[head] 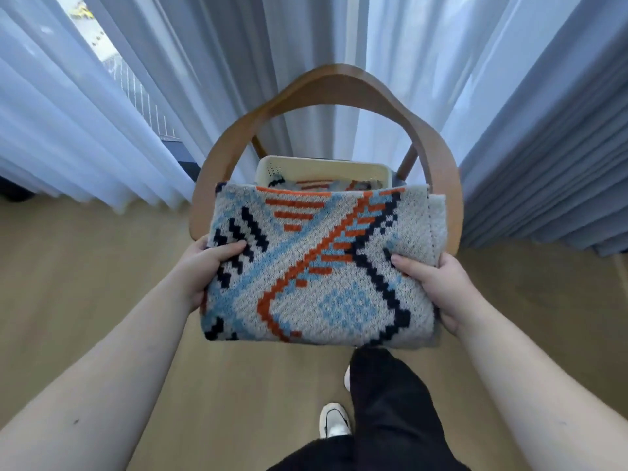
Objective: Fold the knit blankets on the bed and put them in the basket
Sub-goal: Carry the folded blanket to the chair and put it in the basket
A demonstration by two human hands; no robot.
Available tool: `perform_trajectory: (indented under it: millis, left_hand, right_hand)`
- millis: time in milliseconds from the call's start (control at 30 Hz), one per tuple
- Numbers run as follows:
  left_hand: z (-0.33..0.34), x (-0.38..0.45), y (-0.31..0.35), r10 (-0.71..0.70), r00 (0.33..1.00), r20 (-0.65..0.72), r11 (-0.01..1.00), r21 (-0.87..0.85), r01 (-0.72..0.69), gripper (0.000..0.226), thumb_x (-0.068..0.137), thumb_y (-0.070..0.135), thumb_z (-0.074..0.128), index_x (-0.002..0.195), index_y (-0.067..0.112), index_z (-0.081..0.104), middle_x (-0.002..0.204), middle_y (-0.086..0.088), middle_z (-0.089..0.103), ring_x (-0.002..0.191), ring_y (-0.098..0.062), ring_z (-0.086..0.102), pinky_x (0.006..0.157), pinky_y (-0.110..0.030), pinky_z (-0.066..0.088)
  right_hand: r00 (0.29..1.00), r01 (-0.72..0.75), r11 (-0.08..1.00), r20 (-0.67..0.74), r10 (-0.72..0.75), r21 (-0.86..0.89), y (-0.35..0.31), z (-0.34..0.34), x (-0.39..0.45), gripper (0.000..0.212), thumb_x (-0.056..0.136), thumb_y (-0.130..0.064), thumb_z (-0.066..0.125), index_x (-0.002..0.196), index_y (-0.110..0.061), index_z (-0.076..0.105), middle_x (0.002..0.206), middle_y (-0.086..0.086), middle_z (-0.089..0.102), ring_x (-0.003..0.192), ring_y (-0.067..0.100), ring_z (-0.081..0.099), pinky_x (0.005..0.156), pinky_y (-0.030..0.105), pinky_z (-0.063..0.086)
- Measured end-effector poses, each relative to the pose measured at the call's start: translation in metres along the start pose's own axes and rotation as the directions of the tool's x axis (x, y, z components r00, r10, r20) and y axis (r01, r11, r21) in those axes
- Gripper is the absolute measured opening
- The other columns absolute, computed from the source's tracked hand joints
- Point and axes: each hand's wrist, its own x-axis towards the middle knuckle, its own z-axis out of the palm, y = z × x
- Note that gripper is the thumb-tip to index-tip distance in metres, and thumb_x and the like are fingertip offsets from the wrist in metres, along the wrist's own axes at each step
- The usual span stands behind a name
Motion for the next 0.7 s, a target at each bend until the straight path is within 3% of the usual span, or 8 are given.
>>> perform_trajectory:
  millis: [100,233,367,467,600,700]
  left_hand:
    - [0.015,0.063,0.026,-0.006,0.999,-0.050,0.999,0.035,0.008,0.041,0.086,0.017,0.075,0.124,0.012,0.059,0.110,-0.015,0.074,0.095,-0.035,0.073,0.076,-0.046,0.059]
    - [0.029,0.141,0.047,-0.057,0.993,-0.106,0.996,0.057,0.063,0.038,0.086,0.017,0.075,0.121,0.016,0.061,0.108,-0.013,0.074,0.095,-0.033,0.073,0.079,-0.047,0.058]
    - [0.045,0.209,0.069,-0.123,0.986,-0.112,0.988,0.083,0.133,0.040,0.086,0.020,0.075,0.122,0.020,0.060,0.104,-0.011,0.076,0.092,-0.032,0.074,0.081,-0.050,0.058]
    - [0.058,0.248,0.080,-0.163,0.981,-0.107,0.978,0.113,0.175,0.028,0.089,0.020,0.071,0.114,0.022,0.059,0.102,-0.011,0.074,0.091,-0.031,0.072,0.080,-0.046,0.057]
    - [0.068,0.271,0.079,-0.218,0.969,-0.116,0.956,0.176,0.236,0.002,0.095,0.020,0.061,0.096,0.022,0.061,0.098,-0.010,0.072,0.088,-0.029,0.069,0.068,-0.035,0.052]
    - [0.075,0.273,0.077,-0.280,0.957,-0.073,0.916,0.278,0.289,0.008,0.096,0.019,0.055,0.096,0.016,0.063,0.093,-0.013,0.073,0.085,-0.030,0.069,0.069,-0.035,0.051]
  right_hand:
    - [0.999,-0.030,1.000,0.022,0.030,-0.002,-0.010,0.009,0.080,0.038,0.080,-0.007,0.077,0.114,-0.017,0.063,0.105,0.010,0.076,0.093,0.029,0.074,0.081,0.045,0.058]
    - [0.996,-0.080,0.996,0.040,0.081,-0.036,-0.019,0.024,0.162,0.042,0.081,-0.007,0.077,0.119,-0.013,0.061,0.107,0.009,0.075,0.093,0.026,0.074,0.074,0.039,0.061]
    - [0.989,-0.142,0.987,-0.037,0.140,-0.069,-0.032,0.038,0.230,0.032,0.081,-0.007,0.077,0.107,-0.018,0.062,0.102,0.007,0.076,0.088,0.023,0.074,0.076,0.038,0.060]
    - [0.980,-0.198,0.975,-0.057,0.193,-0.101,-0.034,0.046,0.265,0.036,0.082,-0.009,0.077,0.113,-0.018,0.062,0.103,0.005,0.076,0.089,0.022,0.075,0.074,0.036,0.059]
    - [0.936,-0.349,0.930,-0.101,0.338,-0.117,-0.019,0.063,0.288,0.028,0.086,-0.010,0.072,0.110,-0.015,0.059,0.107,0.007,0.073,0.096,0.028,0.071,0.086,0.044,0.057]
    - [0.889,-0.444,0.887,-0.185,0.419,-0.129,-0.006,0.070,0.291,0.036,0.087,-0.011,0.066,0.120,-0.008,0.055,0.112,0.011,0.069,0.099,0.030,0.067,0.088,0.047,0.054]
